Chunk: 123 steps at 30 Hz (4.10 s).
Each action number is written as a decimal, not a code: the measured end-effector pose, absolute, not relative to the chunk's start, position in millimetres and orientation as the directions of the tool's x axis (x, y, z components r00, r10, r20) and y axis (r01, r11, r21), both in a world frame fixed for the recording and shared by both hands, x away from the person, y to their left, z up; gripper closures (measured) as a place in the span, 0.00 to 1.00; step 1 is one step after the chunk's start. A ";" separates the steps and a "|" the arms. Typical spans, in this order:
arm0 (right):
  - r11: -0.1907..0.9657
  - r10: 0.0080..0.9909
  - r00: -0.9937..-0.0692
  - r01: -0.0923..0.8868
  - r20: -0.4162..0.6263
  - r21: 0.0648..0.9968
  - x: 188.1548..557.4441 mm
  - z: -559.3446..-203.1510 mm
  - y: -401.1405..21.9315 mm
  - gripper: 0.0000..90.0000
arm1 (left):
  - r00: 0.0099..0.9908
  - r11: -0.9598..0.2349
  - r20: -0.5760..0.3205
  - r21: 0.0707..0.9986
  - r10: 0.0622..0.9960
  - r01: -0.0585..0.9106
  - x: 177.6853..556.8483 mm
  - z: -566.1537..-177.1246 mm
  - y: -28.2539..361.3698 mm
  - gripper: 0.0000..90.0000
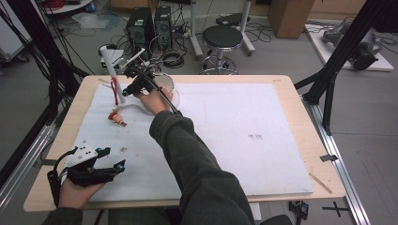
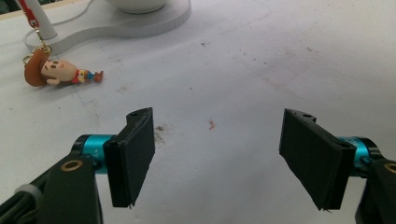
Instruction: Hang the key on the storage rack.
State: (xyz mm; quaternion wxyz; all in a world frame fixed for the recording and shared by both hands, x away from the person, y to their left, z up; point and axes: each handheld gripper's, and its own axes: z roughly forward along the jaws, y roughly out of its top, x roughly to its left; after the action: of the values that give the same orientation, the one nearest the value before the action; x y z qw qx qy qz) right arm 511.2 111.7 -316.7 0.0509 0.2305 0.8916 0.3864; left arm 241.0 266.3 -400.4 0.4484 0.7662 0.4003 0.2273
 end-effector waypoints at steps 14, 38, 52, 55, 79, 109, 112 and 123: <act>0.529 0.422 -0.894 0.376 0.148 0.761 505.4 -311.0 67.3 0.66 | 0.583 -0.290 -0.002 0.866 0.812 0.408 241.4 -401.1 262.6 0.30; 0.429 0.425 -0.881 0.400 0.210 0.810 488.6 -303.2 2.2 0.50 | 0.583 -0.296 0.002 0.863 0.812 0.409 239.5 -401.6 265.0 0.30; 0.390 0.431 -0.878 0.390 0.209 0.834 479.2 -299.7 -23.6 0.42 | 0.580 -0.295 0.002 0.862 0.815 0.412 238.5 -401.9 264.9 0.30; 0.388 0.429 -0.876 0.400 0.221 0.830 478.9 -302.4 -31.6 0.39 | 0.580 -0.295 0.002 0.862 0.815 0.412 238.5 -401.8 264.9 0.30; 0.352 0.423 -0.876 0.395 0.232 0.849 466.8 -302.3 -62.2 0.29 | 0.576 -0.295 0.002 0.860 0.818 0.416 237.8 -402.4 265.6 0.30; 0.311 0.464 -0.851 0.416 0.245 0.854 450.8 -315.6 -104.5 0.19 | 0.573 -0.287 -0.007 0.860 0.819 0.421 237.8 -402.7 264.9 0.30; 0.315 0.471 -0.848 0.420 0.244 0.851 447.3 -319.5 -109.2 0.17 | 0.575 -0.288 -0.007 0.861 0.818 0.420 237.1 -402.5 264.3 0.30; 0.303 0.481 -0.843 0.417 0.240 0.857 437.5 -321.2 -123.6 0.16 | 0.577 -0.289 -0.005 0.862 0.817 0.416 236.4 -401.9 263.8 0.29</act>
State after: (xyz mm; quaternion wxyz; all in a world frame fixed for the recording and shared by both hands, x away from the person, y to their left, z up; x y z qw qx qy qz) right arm 437.5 -123.6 -321.2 0.0309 0.2782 0.8066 0.5207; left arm 236.4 263.8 -401.9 0.4418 0.7702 0.4003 0.2266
